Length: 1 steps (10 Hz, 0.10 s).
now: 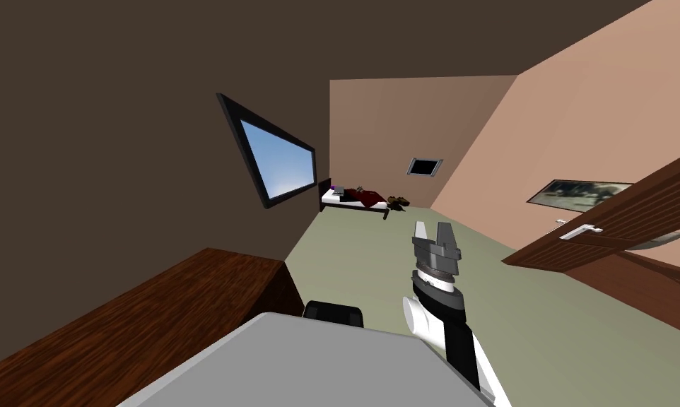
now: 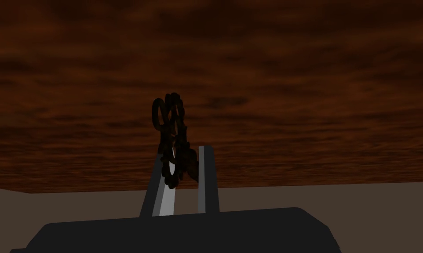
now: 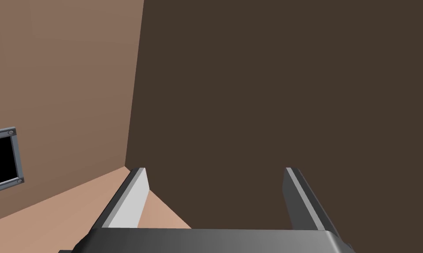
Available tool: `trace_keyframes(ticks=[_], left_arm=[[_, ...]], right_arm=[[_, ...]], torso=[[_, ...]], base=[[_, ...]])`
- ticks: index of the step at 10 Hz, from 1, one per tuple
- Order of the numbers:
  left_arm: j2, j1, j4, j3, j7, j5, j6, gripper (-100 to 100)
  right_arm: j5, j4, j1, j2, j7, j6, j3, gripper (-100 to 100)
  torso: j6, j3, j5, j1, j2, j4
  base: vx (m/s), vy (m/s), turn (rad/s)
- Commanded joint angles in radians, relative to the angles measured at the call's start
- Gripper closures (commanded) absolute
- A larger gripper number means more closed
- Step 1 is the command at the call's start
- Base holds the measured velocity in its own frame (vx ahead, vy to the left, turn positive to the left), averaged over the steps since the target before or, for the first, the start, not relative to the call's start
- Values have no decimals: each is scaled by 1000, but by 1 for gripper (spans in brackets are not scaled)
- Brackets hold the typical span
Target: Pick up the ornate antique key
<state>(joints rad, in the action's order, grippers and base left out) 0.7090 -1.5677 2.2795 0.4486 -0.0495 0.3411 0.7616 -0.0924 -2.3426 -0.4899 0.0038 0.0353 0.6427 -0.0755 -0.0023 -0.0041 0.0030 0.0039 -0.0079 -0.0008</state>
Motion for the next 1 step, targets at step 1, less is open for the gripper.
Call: trace_keyframes(ticks=[1], left_arm=[[0, 0, 0, 0, 0, 0, 0, 0]], right_arm=[[0, 0, 0, 0, 0, 0, 0, 0]], torso=[[0, 0, 0, 0, 0, 0]], base=[[0, 0, 0]])
